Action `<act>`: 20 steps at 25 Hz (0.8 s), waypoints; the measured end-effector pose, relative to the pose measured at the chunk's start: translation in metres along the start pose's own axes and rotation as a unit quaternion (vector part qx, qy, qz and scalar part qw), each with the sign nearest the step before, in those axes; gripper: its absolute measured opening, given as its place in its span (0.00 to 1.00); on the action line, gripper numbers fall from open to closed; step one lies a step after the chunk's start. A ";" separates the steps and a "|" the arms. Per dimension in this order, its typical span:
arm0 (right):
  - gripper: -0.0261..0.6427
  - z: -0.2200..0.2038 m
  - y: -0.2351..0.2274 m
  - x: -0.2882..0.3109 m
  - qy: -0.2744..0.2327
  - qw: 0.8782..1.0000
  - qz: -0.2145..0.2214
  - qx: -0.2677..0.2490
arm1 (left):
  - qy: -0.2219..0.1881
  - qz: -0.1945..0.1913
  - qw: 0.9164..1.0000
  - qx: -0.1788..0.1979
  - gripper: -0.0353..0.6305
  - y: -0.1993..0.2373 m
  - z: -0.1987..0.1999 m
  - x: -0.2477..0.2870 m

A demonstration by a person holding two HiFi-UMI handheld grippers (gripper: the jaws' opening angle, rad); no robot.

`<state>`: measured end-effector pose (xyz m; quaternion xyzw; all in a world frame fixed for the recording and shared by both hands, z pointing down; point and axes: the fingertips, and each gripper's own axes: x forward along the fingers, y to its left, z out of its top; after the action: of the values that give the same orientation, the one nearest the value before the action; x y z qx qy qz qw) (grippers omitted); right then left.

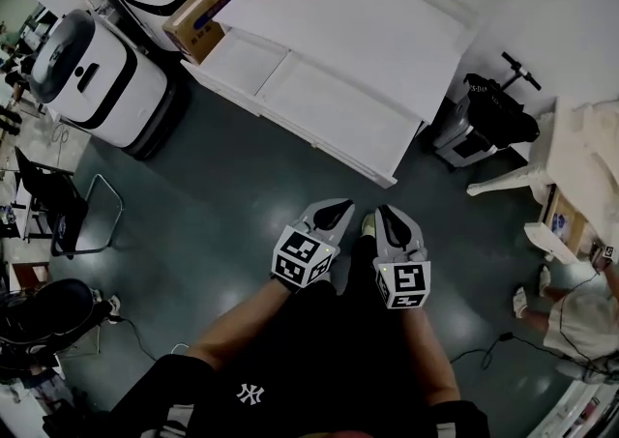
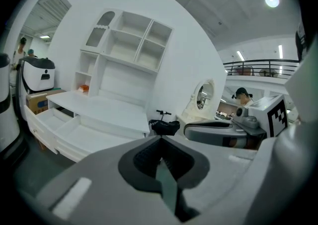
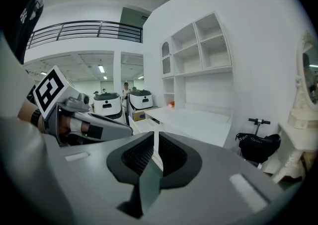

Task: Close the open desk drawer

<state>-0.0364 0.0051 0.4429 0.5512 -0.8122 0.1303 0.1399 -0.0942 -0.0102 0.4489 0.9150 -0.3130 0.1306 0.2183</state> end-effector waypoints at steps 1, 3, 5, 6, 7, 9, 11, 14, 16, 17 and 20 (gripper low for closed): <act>0.13 -0.007 -0.009 0.006 0.006 1.000 -0.004 0.000 | 0.004 0.001 1.000 -0.002 0.05 0.004 -0.002 0.008; 0.15 -0.023 -0.027 0.018 0.020 1.000 -0.007 0.002 | 0.008 0.002 1.000 -0.010 0.05 0.012 -0.005 0.027; 0.16 -0.040 -0.046 0.033 0.034 0.999 -0.009 0.004 | 0.012 0.002 1.000 -0.019 0.05 0.017 -0.007 0.046; 0.17 -0.049 -0.055 0.040 0.042 0.999 -0.010 0.004 | 0.014 0.001 1.000 -0.021 0.05 0.019 -0.008 0.055; 0.18 -0.057 -0.063 0.047 0.050 0.999 -0.011 0.002 | 0.016 0.000 1.000 -0.022 0.05 0.021 -0.010 0.063; 0.23 -0.075 -0.080 0.064 0.067 0.998 -0.016 -0.011 | 0.024 0.000 0.999 -0.021 0.05 0.026 -0.014 0.079; 0.27 -0.098 -0.098 0.083 0.085 0.996 -0.021 -0.028 | 0.032 0.007 0.999 -0.021 0.05 0.038 -0.018 0.095; 0.31 -0.139 -0.120 0.104 0.118 0.992 -0.026 -0.046 | 0.044 0.017 0.999 -0.022 0.05 0.051 -0.026 0.116; 0.32 -0.164 -0.131 0.113 0.137 0.989 -0.028 -0.052 | 0.052 0.017 0.998 -0.023 0.05 0.055 -0.033 0.128; 0.33 -0.174 -0.135 0.118 0.145 0.988 -0.029 -0.053 | 0.055 0.017 0.998 -0.024 0.05 0.057 -0.036 0.133; 0.35 -0.197 -0.142 0.128 0.160 0.985 -0.032 -0.061 | 0.058 0.013 0.998 -0.026 0.05 0.059 -0.042 0.149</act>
<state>0.0672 -0.0836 0.6809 0.5397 -0.7676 0.1619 0.3054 -0.0216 -0.1085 0.5605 0.8956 -0.3154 0.1785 0.2581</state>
